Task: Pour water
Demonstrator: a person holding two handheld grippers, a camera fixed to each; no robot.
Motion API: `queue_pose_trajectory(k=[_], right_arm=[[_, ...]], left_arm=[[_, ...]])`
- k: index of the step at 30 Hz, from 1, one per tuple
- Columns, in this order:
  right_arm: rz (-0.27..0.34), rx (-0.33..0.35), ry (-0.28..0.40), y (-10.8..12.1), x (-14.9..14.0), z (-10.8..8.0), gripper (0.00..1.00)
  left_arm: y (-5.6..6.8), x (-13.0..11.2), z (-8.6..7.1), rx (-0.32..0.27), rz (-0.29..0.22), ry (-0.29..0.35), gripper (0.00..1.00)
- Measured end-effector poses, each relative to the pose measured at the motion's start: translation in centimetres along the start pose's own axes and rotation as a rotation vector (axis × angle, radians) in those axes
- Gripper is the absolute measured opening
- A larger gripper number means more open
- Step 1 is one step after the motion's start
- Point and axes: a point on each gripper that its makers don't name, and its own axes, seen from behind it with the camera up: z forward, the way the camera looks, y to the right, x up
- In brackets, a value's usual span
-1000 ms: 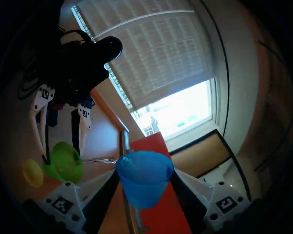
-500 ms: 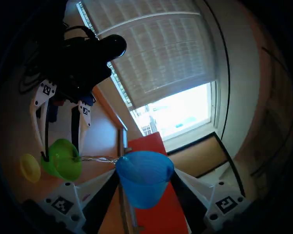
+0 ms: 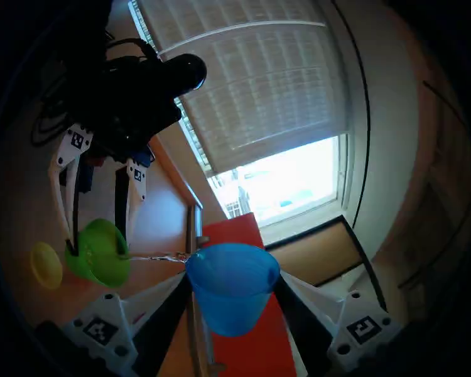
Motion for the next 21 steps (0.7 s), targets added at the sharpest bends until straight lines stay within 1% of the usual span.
queue_pose_trajectory(k=[21], right_arm=[[-0.042,-0.004,0.004,0.03,0.53,-0.10,0.91]], left_arm=[[-0.11,0.30,-0.12,0.005,0.010,0.006,0.87]])
